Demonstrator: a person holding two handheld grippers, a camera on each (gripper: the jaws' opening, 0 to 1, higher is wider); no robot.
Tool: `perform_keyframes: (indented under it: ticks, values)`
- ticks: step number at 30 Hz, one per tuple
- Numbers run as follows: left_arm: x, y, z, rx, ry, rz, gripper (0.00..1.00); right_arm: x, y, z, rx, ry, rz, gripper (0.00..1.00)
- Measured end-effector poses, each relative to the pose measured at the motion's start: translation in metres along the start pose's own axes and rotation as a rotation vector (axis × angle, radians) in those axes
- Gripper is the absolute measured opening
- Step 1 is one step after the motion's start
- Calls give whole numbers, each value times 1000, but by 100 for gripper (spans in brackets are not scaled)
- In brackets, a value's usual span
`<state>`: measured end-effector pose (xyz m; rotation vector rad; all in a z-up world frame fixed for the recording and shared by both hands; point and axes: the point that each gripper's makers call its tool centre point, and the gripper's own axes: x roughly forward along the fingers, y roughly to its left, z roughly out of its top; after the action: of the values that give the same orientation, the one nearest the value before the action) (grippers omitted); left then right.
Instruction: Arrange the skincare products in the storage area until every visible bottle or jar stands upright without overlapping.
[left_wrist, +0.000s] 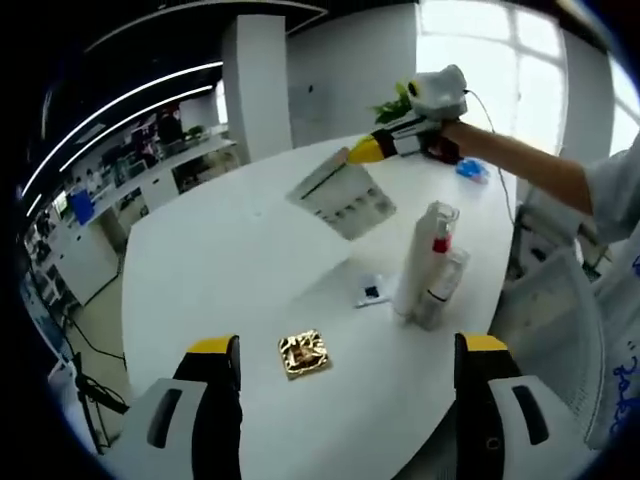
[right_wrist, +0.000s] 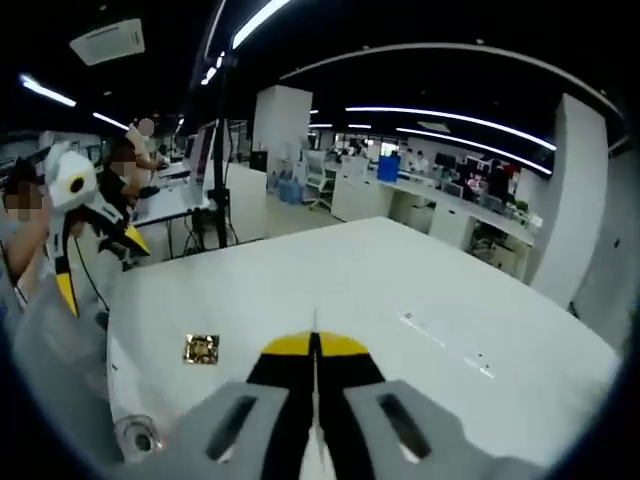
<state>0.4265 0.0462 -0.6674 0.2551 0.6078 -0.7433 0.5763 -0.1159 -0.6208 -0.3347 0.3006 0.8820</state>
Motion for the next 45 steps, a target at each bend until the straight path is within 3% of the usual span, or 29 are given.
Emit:
perform_keyframes:
  ticks: [4,7,13,20,36,45]
  values:
    - [-1,3,6,2,-2,0,83,9,10,14,-22,-13,23,1]
    - [-2,5,15,-21,-39,-6,80,17,22,25,-16,-43,64,1]
    - [2,6,20,3,-32,7,77,29,47,41,-52,-54,117,1]
    - [3,5,29,-2,-74,17,71,32,78,57,-77,-88,177,1]
    - [10,-8,42,10,-127,26,69,33,137,79,-79,-128,267,1]
    - [17,-16,45,16,-130,18,67,31,158,76,-38,-139,304,1]
